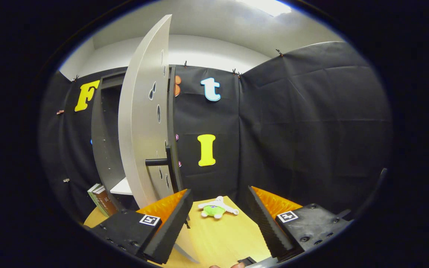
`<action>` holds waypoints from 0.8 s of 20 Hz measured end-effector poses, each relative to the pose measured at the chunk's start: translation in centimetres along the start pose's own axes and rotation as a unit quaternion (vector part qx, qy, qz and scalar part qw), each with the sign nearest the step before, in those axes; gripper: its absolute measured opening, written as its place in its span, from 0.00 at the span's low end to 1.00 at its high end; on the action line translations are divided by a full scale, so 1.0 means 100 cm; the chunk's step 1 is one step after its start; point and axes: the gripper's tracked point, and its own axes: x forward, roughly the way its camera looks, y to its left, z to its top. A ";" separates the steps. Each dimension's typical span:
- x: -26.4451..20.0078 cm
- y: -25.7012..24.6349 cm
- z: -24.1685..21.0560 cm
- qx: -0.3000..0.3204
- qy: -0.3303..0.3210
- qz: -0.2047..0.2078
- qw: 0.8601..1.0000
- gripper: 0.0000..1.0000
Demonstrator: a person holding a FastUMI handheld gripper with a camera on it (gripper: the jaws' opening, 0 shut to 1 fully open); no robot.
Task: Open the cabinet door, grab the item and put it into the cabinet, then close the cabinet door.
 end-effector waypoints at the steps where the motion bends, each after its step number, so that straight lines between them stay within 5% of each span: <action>1: -0.002 0.006 -0.001 0.000 0.003 0.003 1.000 0.98; 7: -0.018 0.045 -0.006 0.014 0.007 0.011 1.000 0.97; 16: -0.026 0.151 -0.021 0.040 0.017 0.093 0.995 0.98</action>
